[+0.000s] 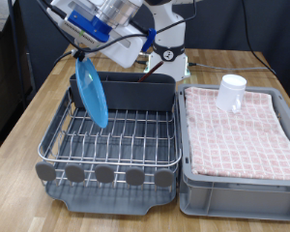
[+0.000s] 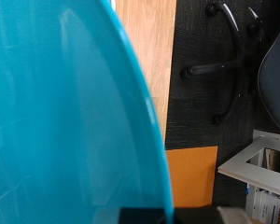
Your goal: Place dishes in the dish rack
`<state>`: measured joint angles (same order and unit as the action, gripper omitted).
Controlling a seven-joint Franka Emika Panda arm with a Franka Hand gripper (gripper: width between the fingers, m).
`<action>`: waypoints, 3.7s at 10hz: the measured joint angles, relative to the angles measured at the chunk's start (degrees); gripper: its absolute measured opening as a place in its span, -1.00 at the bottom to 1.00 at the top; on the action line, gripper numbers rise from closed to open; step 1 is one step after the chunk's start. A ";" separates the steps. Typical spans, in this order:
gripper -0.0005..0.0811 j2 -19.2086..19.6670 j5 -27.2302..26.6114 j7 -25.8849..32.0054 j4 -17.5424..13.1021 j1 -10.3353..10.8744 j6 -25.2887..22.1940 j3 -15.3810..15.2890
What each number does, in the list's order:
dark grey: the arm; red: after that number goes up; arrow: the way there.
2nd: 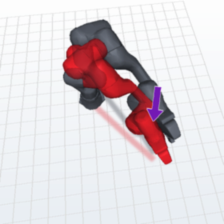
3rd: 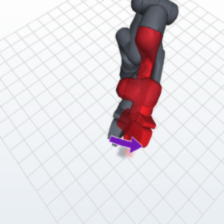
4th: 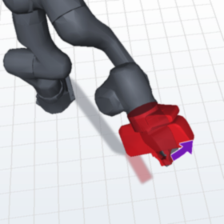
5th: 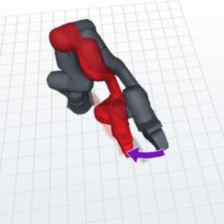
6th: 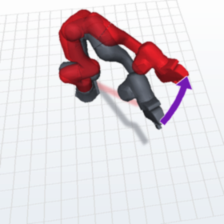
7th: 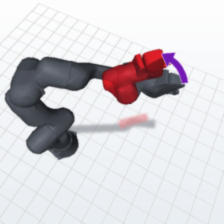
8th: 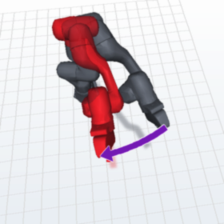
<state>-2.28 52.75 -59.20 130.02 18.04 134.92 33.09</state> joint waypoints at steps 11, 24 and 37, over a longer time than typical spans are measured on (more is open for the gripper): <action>-0.95 7.60 4.49 -5.44 1.99 -1.01 11.75 4.01; -0.95 9.95 -4.57 -6.10 0.25 -0.81 10.05 0.28; 0.84 4.02 -24.24 6.97 0.74 -0.68 6.60 -1.21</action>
<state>1.74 28.50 -52.23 130.76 17.36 141.52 31.87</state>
